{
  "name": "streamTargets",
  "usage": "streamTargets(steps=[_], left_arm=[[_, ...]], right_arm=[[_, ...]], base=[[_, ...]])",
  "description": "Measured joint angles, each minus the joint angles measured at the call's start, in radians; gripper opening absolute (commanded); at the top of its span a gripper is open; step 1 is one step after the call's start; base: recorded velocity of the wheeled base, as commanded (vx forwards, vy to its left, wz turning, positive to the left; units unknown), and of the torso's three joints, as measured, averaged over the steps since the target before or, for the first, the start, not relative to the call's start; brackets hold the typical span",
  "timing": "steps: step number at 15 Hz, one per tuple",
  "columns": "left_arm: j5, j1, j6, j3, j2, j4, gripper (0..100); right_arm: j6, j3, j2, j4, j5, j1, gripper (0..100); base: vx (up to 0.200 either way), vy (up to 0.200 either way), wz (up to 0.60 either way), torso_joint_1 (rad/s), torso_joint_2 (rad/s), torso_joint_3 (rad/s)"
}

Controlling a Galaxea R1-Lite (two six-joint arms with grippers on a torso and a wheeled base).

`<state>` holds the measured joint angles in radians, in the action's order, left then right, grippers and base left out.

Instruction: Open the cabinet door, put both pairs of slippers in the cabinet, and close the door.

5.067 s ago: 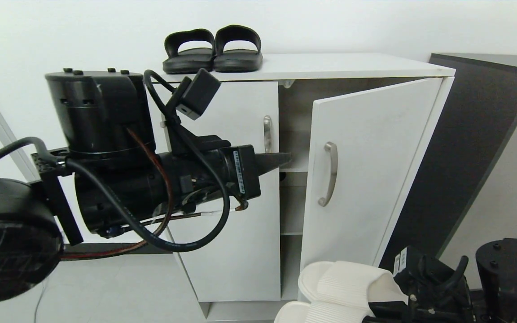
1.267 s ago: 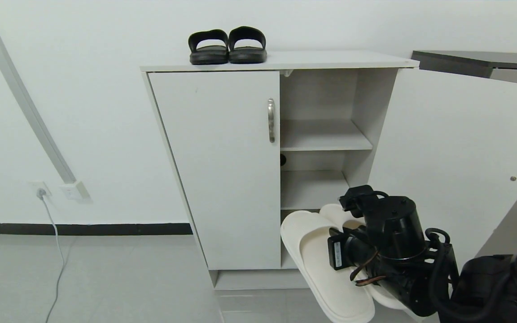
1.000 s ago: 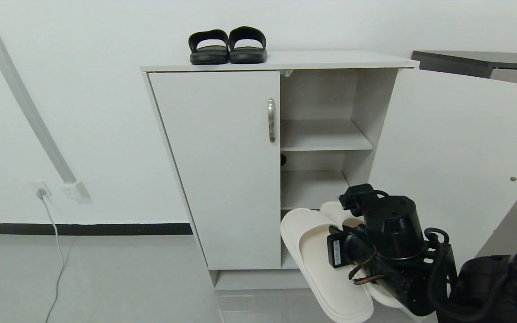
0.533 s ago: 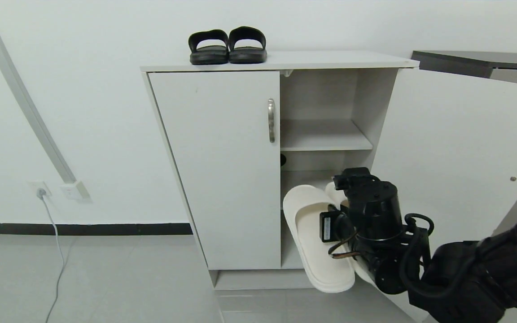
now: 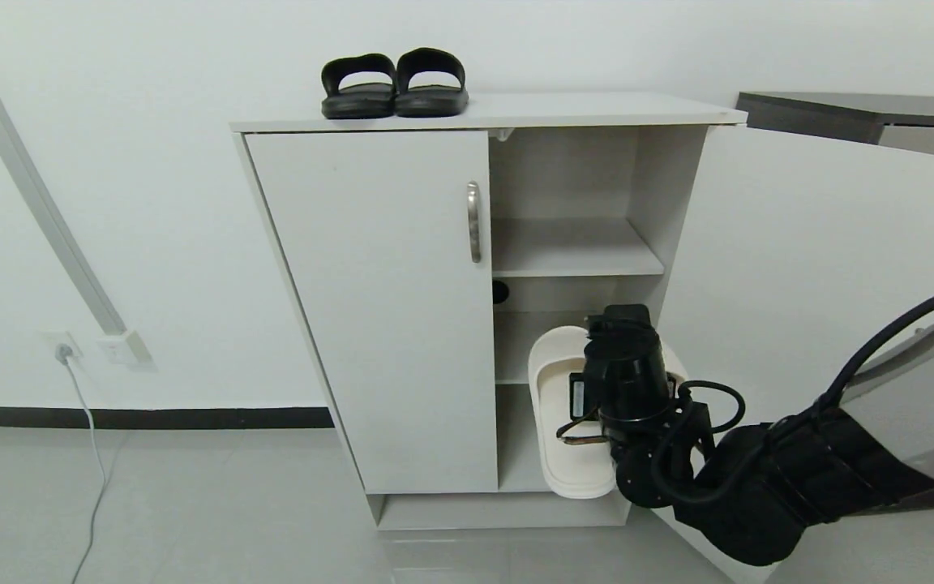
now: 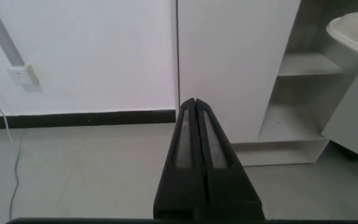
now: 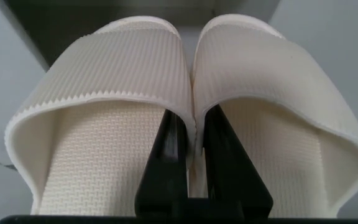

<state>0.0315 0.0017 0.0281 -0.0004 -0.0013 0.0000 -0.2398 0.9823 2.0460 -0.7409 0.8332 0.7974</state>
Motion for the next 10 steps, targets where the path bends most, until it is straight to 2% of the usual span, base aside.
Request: streamTargets(steps=[2,5,7,10], left_arm=[[0.000,0.000,-0.003,0.000,0.000,0.001,0],[0.001,-0.002,-0.009,0.000,0.000,0.000,0],[0.001,0.001,-0.009,0.000,0.000,0.000,0],[0.001,0.000,-0.008,0.000,0.000,0.000,0]], right_arm=[[-0.002,-0.012,0.010,-0.011,-0.030,0.007,0],[0.003,-0.075,0.021,-0.097,-0.156,0.035,0],[0.008,-0.100,0.044,-0.159,-0.171,0.048,0],[0.010,-0.106,0.079,-0.180,-0.171,0.061,0]], base=[[0.000,0.000,0.00,0.000,0.00,0.000],[0.000,0.000,0.00,0.000,0.00,0.000],[0.000,0.000,0.00,0.000,0.00,0.000],[0.000,0.000,0.00,0.000,0.00,0.000]])
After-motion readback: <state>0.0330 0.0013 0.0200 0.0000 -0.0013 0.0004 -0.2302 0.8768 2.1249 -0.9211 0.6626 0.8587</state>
